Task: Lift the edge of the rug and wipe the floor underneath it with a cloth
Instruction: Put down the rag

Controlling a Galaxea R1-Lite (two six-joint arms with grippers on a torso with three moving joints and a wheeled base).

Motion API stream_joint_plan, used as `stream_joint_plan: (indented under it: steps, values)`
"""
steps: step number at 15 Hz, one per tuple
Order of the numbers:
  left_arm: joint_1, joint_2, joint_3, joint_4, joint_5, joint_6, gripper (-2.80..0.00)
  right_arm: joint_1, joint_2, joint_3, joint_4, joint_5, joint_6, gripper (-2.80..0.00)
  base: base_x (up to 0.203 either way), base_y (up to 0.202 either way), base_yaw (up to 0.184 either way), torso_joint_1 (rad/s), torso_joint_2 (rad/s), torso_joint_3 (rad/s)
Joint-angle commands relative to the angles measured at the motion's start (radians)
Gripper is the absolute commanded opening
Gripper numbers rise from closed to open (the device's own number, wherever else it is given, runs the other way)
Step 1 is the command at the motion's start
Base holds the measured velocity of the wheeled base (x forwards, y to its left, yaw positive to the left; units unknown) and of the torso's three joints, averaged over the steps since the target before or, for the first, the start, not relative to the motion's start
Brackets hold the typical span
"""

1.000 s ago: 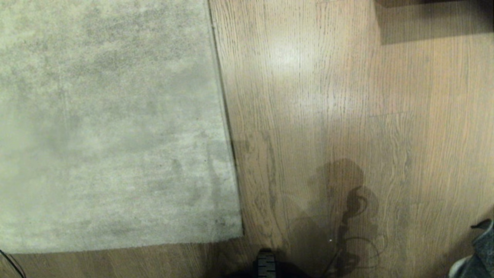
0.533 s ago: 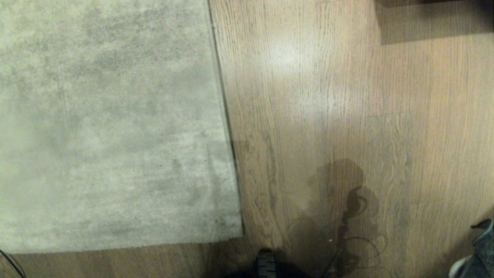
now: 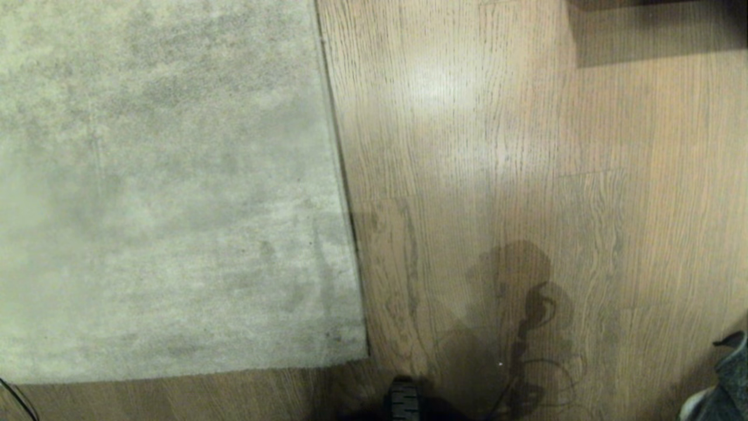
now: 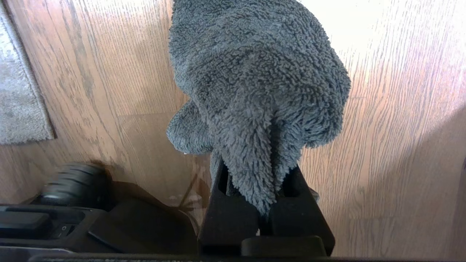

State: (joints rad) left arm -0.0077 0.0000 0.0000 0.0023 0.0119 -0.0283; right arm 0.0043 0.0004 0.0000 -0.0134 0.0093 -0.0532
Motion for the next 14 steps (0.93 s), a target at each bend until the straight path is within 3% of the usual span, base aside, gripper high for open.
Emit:
stream_joint_plan:
  steps: [1, 4, 14]
  values:
    - [0.0, 0.0, 0.0, -0.001, 0.0, -0.001, -2.8, 0.0, 0.0, 0.0, 0.0, 0.001, 0.0, -2.8, 0.0, 0.0, 0.0, 0.0, 0.0, 0.0]
    - [0.0, 0.0, 0.0, -0.001, 0.0, -0.001, -2.8, 0.0, 0.0, 0.0, 0.0, 0.001, 0.0, -2.8, 0.0, -0.033, 0.006, 0.001, 0.0, 0.002]
    - [0.0, 0.0, 0.0, -0.001, 0.0, -0.002, -2.8, 0.002, 0.0, 0.0, 0.0, 0.0, 0.0, -2.8, 0.0, -0.189, 0.003, 0.004, 0.0, 0.003]
